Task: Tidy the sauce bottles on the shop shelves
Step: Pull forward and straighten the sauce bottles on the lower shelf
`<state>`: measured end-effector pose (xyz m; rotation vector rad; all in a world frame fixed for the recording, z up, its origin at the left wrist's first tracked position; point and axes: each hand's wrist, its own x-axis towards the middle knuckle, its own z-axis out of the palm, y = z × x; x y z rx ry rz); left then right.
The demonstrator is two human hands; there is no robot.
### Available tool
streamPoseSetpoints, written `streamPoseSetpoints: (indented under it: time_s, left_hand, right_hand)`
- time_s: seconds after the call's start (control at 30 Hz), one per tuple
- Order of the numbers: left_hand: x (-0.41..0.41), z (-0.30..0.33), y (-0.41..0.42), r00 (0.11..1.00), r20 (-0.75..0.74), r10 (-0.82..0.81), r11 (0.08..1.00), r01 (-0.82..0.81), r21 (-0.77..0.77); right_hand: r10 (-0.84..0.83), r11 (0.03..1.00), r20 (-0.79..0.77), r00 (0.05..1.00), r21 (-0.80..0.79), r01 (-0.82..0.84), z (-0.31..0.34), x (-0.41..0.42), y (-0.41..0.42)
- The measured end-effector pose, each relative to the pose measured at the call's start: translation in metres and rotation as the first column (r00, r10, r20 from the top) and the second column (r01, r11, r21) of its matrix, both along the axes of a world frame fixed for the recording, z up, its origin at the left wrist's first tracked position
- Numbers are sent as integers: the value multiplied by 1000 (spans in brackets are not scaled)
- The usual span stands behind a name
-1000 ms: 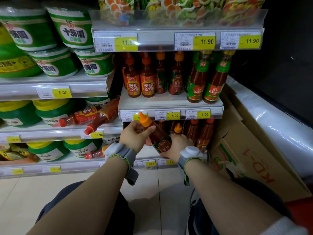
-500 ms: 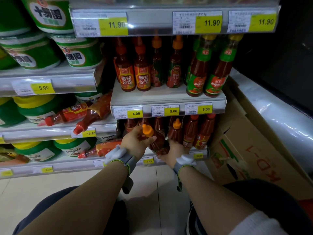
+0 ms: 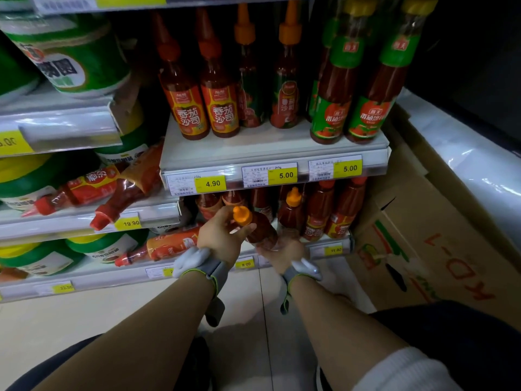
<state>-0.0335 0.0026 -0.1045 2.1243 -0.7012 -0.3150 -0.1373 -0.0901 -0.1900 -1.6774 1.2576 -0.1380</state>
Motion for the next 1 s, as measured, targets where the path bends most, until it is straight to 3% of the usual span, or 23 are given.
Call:
streamPoseSetpoints:
  time_s: [0.1,0.33,0.53,0.63,0.87,1.0]
  left_hand:
    - [3,-11,-6,1000,-8,18,1000,-18,14]
    - [5,-27,-17,1000,-8,5,1000,-5,24]
    - [9,-38,-27,999,-46,-5,1000,6,22]
    - [9,-42,-30,999,-45,-14,1000,14,15]
    - [14,-55,-37,995,-99,-19,1000,20,11]
    - [17,-59,-45,996,-84,-9,1000,11,23]
  right_hand:
    - [-29,994,81,996,103,21,-12,7,-2]
    - [-33,999,-47,998,6,33,-32,10,-5]
    - [-102,992,-42,994,67,105,-47,18,-10]
    - [-28,997,42,999,79,25,-50,22,-11]
    - [17,996,-134,991,-80,-28,-60,22,-12]
    - [-45,999,-76,996,-27,44,-64,22,-11]
